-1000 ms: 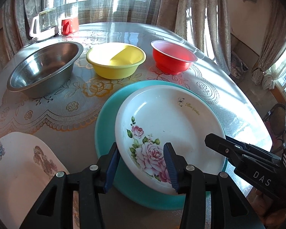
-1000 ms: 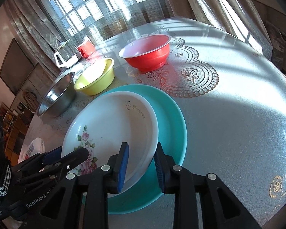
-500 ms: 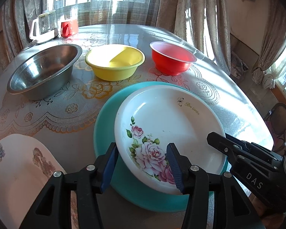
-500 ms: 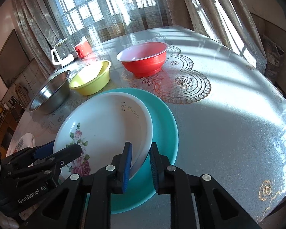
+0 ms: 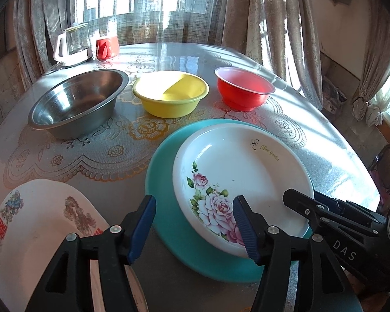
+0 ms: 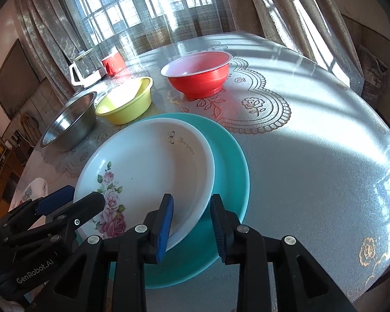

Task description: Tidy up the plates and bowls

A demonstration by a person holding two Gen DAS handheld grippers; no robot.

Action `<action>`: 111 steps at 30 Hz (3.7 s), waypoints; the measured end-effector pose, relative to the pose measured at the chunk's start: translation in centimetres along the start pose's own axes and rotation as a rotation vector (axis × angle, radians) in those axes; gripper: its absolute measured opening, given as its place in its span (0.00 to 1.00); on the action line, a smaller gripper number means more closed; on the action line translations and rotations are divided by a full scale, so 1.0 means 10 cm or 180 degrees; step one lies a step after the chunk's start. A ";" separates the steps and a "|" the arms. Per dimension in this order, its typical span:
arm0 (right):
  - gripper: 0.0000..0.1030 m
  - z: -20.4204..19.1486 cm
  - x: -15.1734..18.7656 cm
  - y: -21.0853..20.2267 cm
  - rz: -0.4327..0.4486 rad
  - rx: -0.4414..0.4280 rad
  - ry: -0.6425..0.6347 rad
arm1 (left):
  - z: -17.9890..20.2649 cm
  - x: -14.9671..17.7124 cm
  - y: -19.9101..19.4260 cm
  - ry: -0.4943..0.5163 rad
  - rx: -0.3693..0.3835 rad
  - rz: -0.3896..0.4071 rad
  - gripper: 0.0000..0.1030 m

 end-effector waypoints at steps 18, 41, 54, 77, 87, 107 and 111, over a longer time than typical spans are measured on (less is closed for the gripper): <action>0.56 0.05 -0.12 -0.29 0.0287 -0.0063 0.0257 | -0.21 -0.10 -0.77 -0.0145 0.0098 0.0615 0.93; 0.65 -0.82 0.03 -0.50 0.0134 -0.1319 0.0032 | -1.55 0.15 -1.45 -0.0707 -0.0711 0.0845 1.00; 0.71 -1.32 0.51 -0.23 -0.0590 -0.1884 0.0042 | -2.16 0.44 -1.61 -0.1013 -0.0769 0.0790 1.00; 0.67 -1.46 0.58 -0.04 -0.0493 -0.1767 -0.0082 | -2.36 0.74 -1.18 -0.1531 -0.0502 0.0369 0.79; 0.47 -1.49 0.58 0.02 -0.0487 -0.1740 -0.0141 | -2.38 0.71 -1.11 -0.1595 -0.0471 0.0296 0.46; 0.26 -1.51 0.55 0.01 -0.0509 -0.1662 -0.0367 | -2.10 0.70 -1.12 -0.1302 -0.0188 0.0277 0.23; 0.26 -1.48 0.51 -0.03 -0.0427 -0.1659 -0.0402 | -2.01 0.66 -1.15 -0.1192 -0.0131 0.0333 0.23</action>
Point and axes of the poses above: each gripper's, at about its wrist camera, not at the fingertips, and y roughly the way its jaws point, z to its right, x to its underside, the point moved 2 cm from there along y, roughly the way its jaws point, and after that the axes turned 15 degrees about z, right-handed, at the moved point
